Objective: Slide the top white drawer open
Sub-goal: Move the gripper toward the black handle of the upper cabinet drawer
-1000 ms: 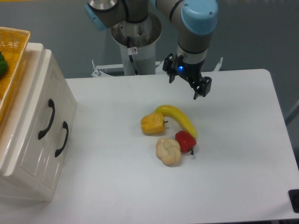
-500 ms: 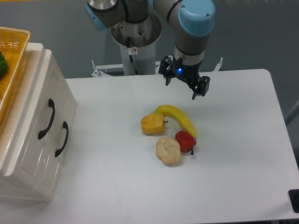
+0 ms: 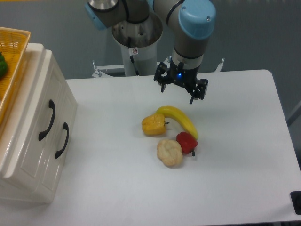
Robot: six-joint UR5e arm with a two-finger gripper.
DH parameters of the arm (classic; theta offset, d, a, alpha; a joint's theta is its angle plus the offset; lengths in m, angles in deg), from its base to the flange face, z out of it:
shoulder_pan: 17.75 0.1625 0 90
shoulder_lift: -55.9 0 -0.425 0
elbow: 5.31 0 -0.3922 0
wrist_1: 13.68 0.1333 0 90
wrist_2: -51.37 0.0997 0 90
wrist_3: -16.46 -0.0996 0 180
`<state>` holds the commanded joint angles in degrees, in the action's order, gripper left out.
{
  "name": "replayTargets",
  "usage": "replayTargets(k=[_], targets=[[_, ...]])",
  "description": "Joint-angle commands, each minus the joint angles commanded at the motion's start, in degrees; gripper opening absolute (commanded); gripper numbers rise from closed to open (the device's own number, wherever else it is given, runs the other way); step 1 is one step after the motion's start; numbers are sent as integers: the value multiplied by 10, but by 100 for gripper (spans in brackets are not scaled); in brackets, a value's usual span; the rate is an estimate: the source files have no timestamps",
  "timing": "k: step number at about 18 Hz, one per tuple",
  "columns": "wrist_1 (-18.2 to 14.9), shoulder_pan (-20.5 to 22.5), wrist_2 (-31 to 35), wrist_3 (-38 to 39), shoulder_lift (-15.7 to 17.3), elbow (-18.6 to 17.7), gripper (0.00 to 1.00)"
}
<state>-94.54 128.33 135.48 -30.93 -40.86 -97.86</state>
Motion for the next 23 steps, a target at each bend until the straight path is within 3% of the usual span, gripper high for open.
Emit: replayTargets(k=[13,16,23], targets=[[12,-89,-11,199,-21,17,100],[11,-95,-57,247,-32,36,100],[12,-113,-112,319,-39,40,100]])
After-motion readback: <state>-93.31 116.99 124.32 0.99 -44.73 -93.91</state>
